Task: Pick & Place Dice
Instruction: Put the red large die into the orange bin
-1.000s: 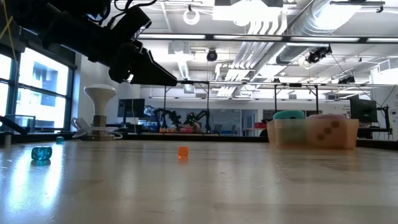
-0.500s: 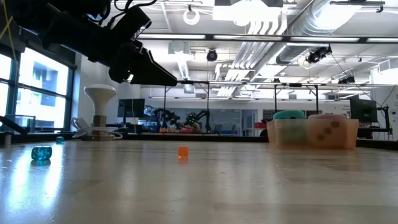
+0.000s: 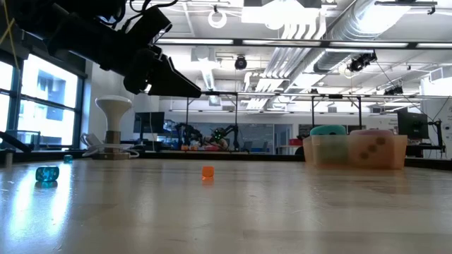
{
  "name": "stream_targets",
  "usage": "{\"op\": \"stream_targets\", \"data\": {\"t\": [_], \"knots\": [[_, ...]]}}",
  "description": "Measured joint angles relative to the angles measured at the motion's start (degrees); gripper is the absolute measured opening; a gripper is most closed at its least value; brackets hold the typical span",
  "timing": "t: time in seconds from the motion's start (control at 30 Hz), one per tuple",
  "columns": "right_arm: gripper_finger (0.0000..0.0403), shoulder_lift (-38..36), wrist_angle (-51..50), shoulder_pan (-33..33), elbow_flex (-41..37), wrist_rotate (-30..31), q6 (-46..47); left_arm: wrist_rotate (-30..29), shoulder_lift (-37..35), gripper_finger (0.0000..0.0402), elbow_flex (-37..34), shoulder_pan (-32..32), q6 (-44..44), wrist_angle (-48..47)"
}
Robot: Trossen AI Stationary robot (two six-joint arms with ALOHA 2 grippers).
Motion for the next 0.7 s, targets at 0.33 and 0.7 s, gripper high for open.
{"op": "stream_targets", "data": {"t": [0.33, 0.7], "knots": [[0.0392, 0.0, 9.0, -1.0, -5.2, -0.9, 4.5, 0.0, 0.0, 0.0182, 0.0, 0.0, -2.5, 0.0], [0.0396, 0.2, 13.6, -1.8, -5.6, 8.0, 15.7, 0.1, 0.0, 0.0182, 0.0, 0.0, -2.6, 0.0]]}}
